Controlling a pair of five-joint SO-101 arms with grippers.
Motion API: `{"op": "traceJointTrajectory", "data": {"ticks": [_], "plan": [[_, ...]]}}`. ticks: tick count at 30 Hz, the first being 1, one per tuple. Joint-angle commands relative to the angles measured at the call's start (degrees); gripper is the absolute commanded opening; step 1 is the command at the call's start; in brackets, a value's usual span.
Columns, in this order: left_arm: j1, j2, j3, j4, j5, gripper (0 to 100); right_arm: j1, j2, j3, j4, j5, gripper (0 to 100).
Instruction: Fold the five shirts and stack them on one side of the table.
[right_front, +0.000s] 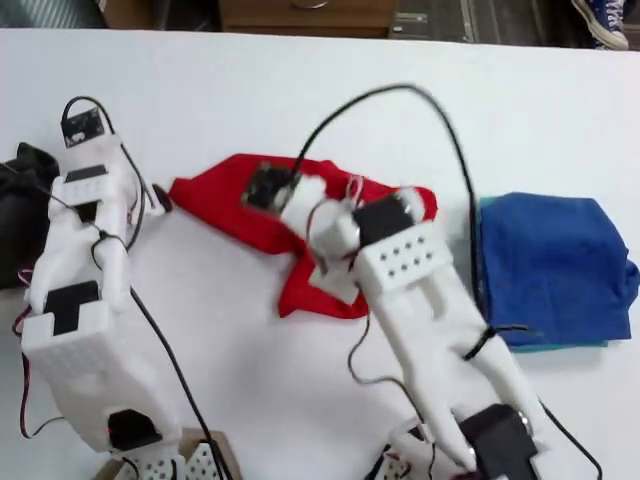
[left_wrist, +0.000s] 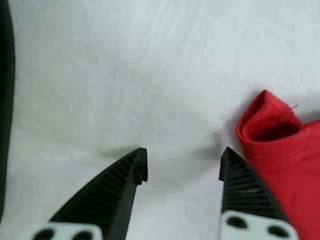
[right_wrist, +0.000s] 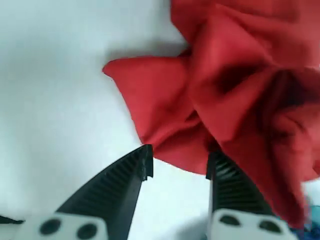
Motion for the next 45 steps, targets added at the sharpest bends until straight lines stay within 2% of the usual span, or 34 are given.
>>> {"op": "traceJointTrajectory", "data": {"ticks": [1, 6, 14, 19, 26, 29, 33, 39, 45], "plan": [[-3.25, -0.35, -2.42, -1.05, 4.92, 26, -3.03, -3.47, 9.41, -8.75, -2.81, 18.0], [-4.57, -0.35, -2.42, -1.05, 8.79, 26, -7.78, -3.38, 17.76, -19.65, -4.13, 18.0], [-5.54, -0.35, -2.42, -1.05, 10.81, 26, -13.49, -3.3, 24.26, -28.35, -4.13, 18.0], [-5.45, -0.26, -2.42, -1.05, 10.73, 26, -11.82, -3.21, 29.45, -36.88, -3.6, 18.0], [-5.36, -0.26, -2.42, -1.05, 10.73, 26, -3.91, 5.05, 30.07, -45.58, -3.52, 18.0], [-5.36, -0.26, -2.42, -1.05, 10.73, 26, -2.95, 9.01, 25.05, -42.33, -3.52, 16.6], [-5.36, -0.26, -2.42, -1.05, 10.64, 26, -1.01, 12.53, 21.1, -42.15, -3.52, 1.2], [-5.36, -0.26, -2.42, -1.05, 10.64, 26, 4.35, 13.23, 14.68, -41.19, -3.52, 1.9], [-4.84, -0.26, -2.42, -1.05, 10.64, 26, 4.62, 6.64, 3.78, -31.08, -3.78, 1.9]]}}
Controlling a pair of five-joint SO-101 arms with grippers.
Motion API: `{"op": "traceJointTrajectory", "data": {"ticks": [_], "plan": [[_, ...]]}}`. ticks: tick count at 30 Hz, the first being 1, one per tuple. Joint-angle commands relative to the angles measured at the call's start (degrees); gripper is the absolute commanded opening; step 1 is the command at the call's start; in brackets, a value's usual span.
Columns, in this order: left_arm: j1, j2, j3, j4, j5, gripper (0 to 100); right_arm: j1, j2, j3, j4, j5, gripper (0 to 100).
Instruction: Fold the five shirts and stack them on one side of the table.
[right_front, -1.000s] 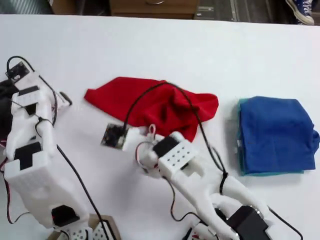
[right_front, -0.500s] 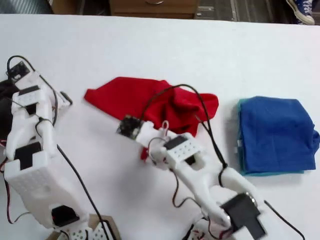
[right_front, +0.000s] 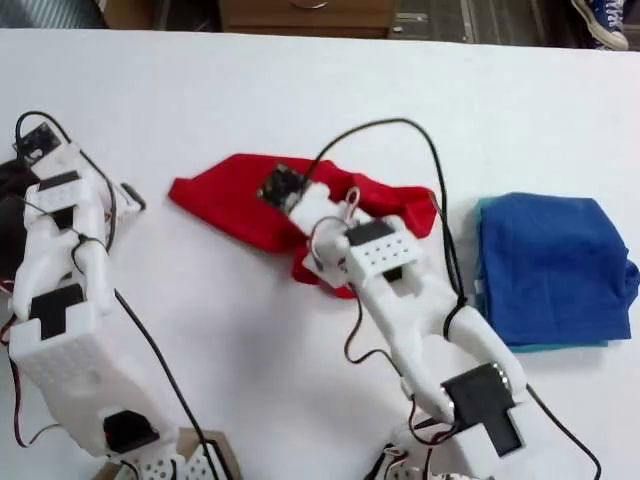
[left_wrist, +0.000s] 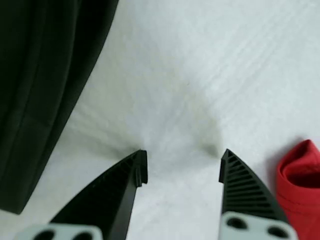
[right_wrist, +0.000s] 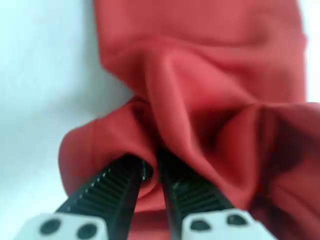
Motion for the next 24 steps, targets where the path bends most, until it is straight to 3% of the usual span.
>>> {"op": "traceJointTrajectory", "data": {"ticks": [1, 7, 12, 18, 24], "plan": [[0.26, -0.26, -2.42, -1.14, 0.35, 26, -1.01, -7.16, -8.0, 6.37, -0.18, 1.9], [0.79, -0.26, -2.33, -1.93, -1.58, 26, -5.41, -19.56, -15.65, 19.3, 0.0, 1.9], [1.67, -0.26, -2.33, -2.02, -2.9, 26, -3.56, -29.05, -21.36, 25.54, 0.09, 1.9], [11.34, -0.97, -3.12, 1.05, -23.21, 26, 4.18, -30.73, -21.98, 26.07, 4.75, 1.9], [20.92, -0.97, -10.33, 14.77, -45.8, 26, 8.22, -26.86, -21.01, 25.19, 8.35, 2.0]]}}
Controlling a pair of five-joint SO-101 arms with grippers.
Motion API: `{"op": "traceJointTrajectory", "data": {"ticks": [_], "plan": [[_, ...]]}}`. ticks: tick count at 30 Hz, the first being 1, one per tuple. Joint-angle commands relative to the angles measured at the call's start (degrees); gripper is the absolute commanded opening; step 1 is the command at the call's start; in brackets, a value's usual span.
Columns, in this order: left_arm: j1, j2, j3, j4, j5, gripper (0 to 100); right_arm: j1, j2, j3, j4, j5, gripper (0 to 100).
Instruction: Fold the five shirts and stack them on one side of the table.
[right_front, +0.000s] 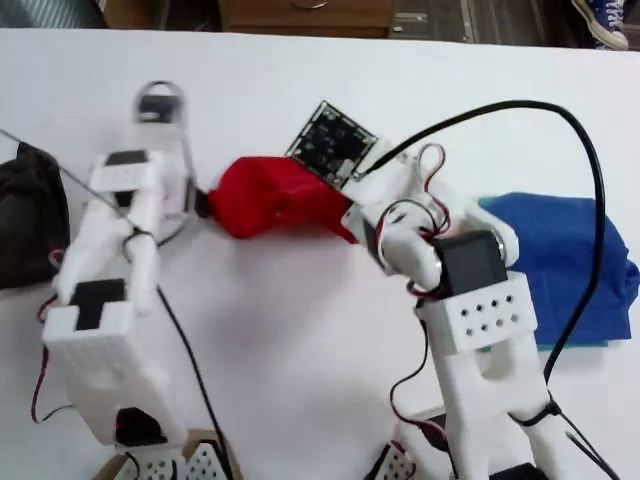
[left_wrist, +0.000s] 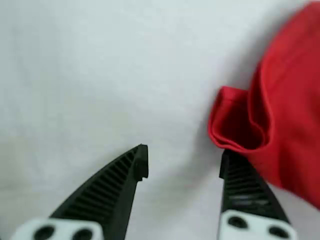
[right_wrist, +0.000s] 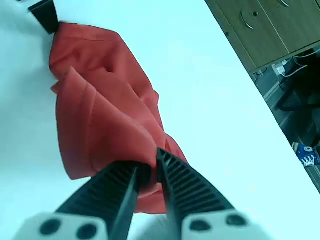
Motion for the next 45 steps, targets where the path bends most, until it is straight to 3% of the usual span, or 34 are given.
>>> {"op": "traceJointTrajectory", "data": {"ticks": [1, 4, 11, 16, 23, 28, 33, 37, 41, 45], "plan": [[5.89, -0.97, -6.81, 9.49, -12.4, 26, 2.51, 2.33, -1.58, -1.63, 0.62, 2.0], [8.62, -0.97, -14.11, 17.76, -16.0, 26, 6.02, 6.2, -1.58, -6.37, 0.44, 2.0], [13.54, -0.44, -33.45, 38.68, -16.62, 26, 12.44, 15.25, -1.93, -16.66, -2.29, 2.0], [18.46, -0.53, -33.71, 44.04, -16.26, 26, 16.13, 16.66, -1.93, -25.27, -2.29, 2.0], [22.95, -0.88, -28.35, 44.13, -16.35, 26, 20.97, 17.01, -1.85, -30.46, -2.55, 2.0], [31.3, -0.7, -23.96, 43.6, -16.35, 26, 21.41, 17.01, -1.67, -33.1, -2.46, 2.0], [34.46, -0.26, -23.25, 35.6, -15.56, 26, 21.14, 17.01, -0.79, -33.19, -2.46, 2.0], [29.36, 0.79, -23.43, 25.58, -11.87, 26, 21.23, 17.01, -0.62, -33.01, -2.46, 2.0], [19.52, 4.13, -23.78, 16.0, -11.43, 26, 21.58, 17.01, -0.62, -32.92, -2.2, 2.0], [12.92, 7.65, -23.78, 10.81, -11.34, 26, 21.85, 17.01, -0.62, -33.19, -2.2, 2.0]]}}
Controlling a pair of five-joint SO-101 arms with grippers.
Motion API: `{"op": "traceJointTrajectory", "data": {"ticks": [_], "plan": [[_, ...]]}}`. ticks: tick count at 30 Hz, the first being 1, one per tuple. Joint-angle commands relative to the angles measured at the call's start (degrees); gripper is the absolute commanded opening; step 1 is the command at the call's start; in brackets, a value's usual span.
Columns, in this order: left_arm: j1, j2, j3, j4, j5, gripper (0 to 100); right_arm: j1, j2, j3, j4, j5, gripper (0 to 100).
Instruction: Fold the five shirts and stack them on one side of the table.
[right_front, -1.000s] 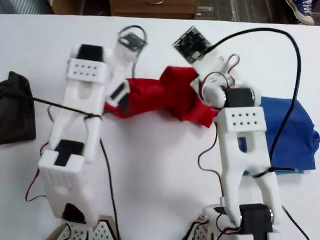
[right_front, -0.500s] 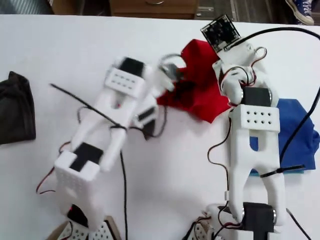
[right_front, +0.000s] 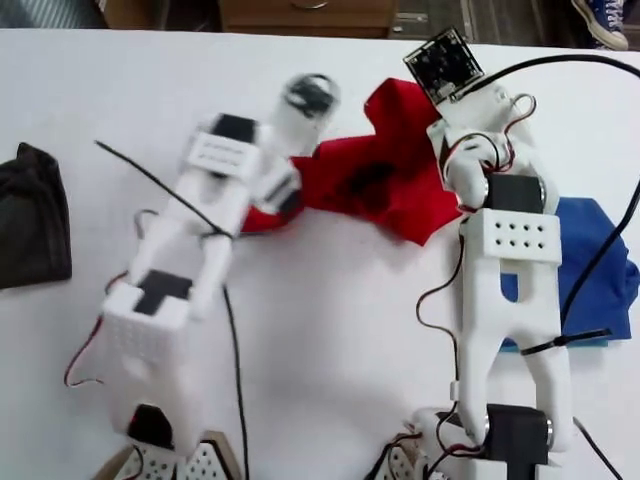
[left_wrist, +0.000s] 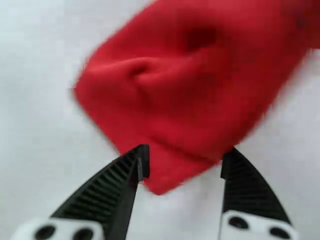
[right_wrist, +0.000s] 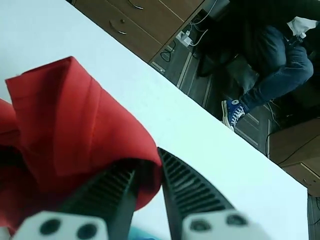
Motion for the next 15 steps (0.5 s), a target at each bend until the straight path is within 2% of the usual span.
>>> {"op": "traceJointTrajectory", "data": {"ticks": [1, 11, 15], "plan": [[-5.19, 1.23, -0.57, -4.57, 0.88, 26, 0.84, -0.22, -0.62, -1.19, -0.18, 2.0], [-7.91, 2.81, -0.66, -15.47, 13.89, 26, 1.01, -0.22, -0.62, -1.19, -0.18, 2.0], [-7.82, 2.64, -0.92, -17.41, 24.0, 26, 1.01, -0.22, 0.18, -1.36, -0.18, 2.0]]}}
